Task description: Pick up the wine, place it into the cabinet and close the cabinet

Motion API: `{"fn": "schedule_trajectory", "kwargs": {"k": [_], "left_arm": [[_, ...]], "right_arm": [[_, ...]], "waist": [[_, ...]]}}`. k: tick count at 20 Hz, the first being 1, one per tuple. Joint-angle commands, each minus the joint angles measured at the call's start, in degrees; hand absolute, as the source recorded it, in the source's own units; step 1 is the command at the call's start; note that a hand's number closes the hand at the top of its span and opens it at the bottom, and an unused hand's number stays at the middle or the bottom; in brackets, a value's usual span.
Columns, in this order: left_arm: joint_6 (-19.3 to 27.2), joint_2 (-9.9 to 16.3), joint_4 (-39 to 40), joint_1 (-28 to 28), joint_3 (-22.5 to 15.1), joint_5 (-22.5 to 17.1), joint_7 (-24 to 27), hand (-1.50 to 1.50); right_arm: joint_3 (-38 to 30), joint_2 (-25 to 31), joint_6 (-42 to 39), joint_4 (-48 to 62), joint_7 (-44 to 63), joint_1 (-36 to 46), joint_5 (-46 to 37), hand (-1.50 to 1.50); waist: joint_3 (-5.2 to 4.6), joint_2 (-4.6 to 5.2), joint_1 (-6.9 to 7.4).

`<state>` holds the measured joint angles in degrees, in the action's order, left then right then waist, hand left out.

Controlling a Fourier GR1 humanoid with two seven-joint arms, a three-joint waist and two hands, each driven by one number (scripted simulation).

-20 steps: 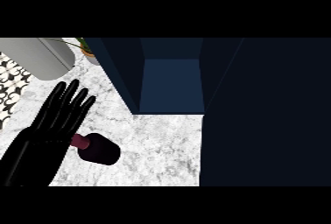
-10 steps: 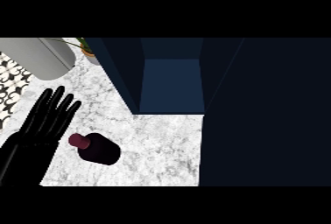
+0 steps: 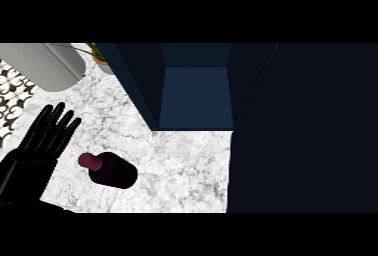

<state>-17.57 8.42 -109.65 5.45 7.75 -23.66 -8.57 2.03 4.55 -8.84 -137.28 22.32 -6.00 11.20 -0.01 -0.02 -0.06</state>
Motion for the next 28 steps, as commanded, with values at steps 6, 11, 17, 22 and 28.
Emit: {"fn": "schedule_trajectory", "kwargs": {"k": [6,11,17,22,28], "left_arm": [[-4.54,-0.19,13.57,-1.77,2.33,4.49,8.87,-1.50],[-7.41,1.41,14.67,0.57,4.06,5.74,11.67,-1.50],[-8.78,1.55,24.08,-2.70,4.06,8.84,15.85,-1.50],[-9.81,0.45,28.92,-0.56,3.36,12.86,22.94,-1.50],[-13.01,3.92,42.65,-7.05,5.34,14.82,29.40,-1.50]], "right_arm": [[-3.25,0.73,-2.50,1.00,-1.40,0.57,2.78,-1.50],[1.22,-0.74,-1.88,-2.91,0.99,-2.00,-0.77,-1.50],[1.10,-1.19,-0.94,-3.91,1.92,-1.83,-1.03,-1.50],[-1.47,-0.19,-2.59,-3.18,1.32,-1.93,1.87,-1.50],[0.00,-0.11,0.41,-6.04,8.57,3.30,1.21,-1.50]], "waist": [[0.01,0.03,-0.09],[0.01,-0.03,-0.04],[0.01,-0.01,-0.09],[0.02,-0.02,-0.03],[-0.02,0.03,-0.14]]}}
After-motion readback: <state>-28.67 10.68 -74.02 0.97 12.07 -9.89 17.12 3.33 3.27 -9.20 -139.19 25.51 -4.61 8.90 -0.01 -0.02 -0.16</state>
